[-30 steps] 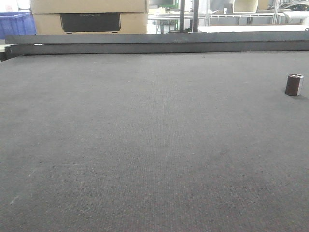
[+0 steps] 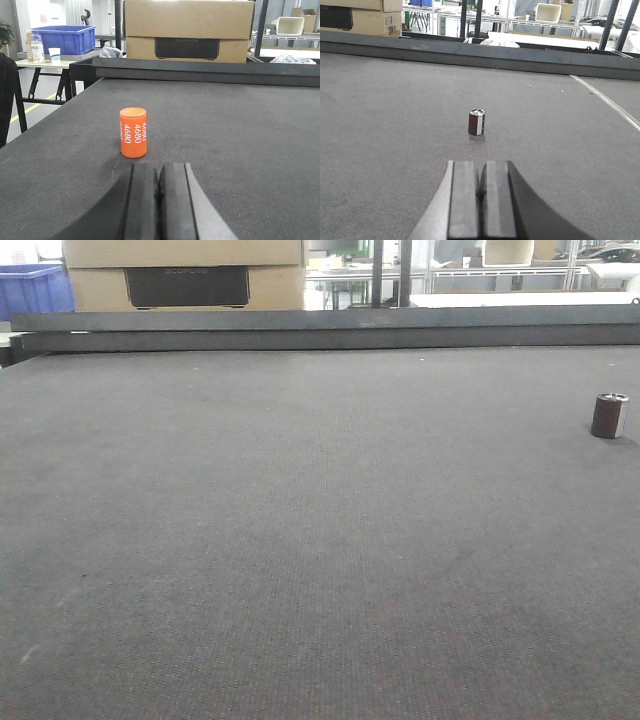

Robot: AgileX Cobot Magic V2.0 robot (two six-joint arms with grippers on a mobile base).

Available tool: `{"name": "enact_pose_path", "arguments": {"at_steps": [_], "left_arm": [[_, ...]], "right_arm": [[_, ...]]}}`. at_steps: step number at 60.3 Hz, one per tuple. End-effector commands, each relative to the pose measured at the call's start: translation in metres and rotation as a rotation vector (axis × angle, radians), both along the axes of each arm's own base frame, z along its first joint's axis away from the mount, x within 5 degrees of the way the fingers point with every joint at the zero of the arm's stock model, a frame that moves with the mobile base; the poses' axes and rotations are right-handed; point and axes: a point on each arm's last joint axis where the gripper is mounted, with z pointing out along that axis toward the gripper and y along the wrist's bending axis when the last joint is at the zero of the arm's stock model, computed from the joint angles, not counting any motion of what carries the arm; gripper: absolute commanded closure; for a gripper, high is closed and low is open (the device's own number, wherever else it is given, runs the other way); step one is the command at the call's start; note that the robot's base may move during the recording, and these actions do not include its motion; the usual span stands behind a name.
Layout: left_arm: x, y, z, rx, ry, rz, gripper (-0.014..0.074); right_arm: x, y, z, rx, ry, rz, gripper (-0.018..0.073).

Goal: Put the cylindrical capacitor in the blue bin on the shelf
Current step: 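Lower the open right gripper over the dark-brown capacitor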

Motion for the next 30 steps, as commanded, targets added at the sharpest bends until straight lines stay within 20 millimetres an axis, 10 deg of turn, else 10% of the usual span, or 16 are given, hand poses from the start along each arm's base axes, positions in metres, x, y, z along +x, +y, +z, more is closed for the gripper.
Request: {"name": "enact_pose_path", "arguments": {"at_steps": [1,30], "left_arm": [[-0.001,0.0,0.004,-0.008,-0.039,0.0,0.0707],[-0.003,0.0,0.018,-0.018,-0.188,0.001,0.0707]], "right_arm": [[0.0,0.0,0.002,-0.005,-0.028,-0.005,0.0721],[-0.002,-0.001,0.02,-0.004,-0.224,-0.008,0.0721]]}}
